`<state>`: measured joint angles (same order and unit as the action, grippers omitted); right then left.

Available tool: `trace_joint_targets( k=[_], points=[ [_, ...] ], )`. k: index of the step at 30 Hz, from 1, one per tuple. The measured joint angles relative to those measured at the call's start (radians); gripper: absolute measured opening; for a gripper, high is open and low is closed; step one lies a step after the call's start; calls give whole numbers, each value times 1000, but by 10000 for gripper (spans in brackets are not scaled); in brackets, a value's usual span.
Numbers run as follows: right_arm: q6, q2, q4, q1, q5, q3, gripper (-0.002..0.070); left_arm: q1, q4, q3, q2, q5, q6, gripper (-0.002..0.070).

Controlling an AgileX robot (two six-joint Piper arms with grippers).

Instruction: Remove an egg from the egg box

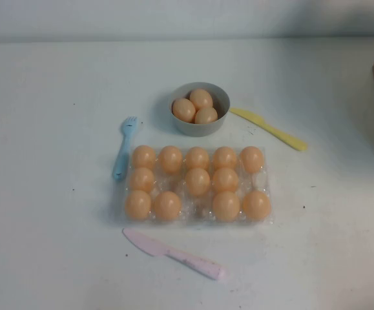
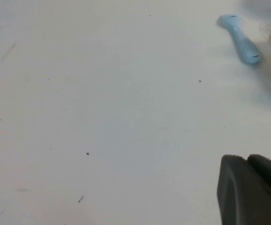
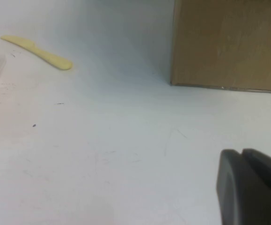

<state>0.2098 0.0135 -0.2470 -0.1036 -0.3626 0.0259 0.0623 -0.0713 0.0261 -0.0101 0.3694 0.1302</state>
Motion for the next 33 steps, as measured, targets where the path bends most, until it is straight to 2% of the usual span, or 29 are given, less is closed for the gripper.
trace_joint_targets(
  k=[13, 16, 19, 22, 24, 27, 33],
  points=[
    [0, 0, 0, 0, 0, 0, -17, 0, -6, 0, 0, -3, -2, -3],
    [0, 0, 0, 0, 0, 0, -17, 0, -15, 0, 0, -19, -41, -3],
    [0, 0, 0, 0, 0, 0, -17, 0, -98, 0, 0, -69, -161, -3],
    [0, 0, 0, 0, 0, 0, -17, 0, -278, 0, 0, -152, -341, -3],
    [0, 0, 0, 0, 0, 0, -17, 0, -445, 0, 0, -213, -476, -3],
    [0, 0, 0, 0, 0, 0, -17, 0, -562, 0, 0, -279, -550, -3],
    [0, 0, 0, 0, 0, 0, -17, 0, -602, 0, 0, -382, -535, -3]
  ],
)
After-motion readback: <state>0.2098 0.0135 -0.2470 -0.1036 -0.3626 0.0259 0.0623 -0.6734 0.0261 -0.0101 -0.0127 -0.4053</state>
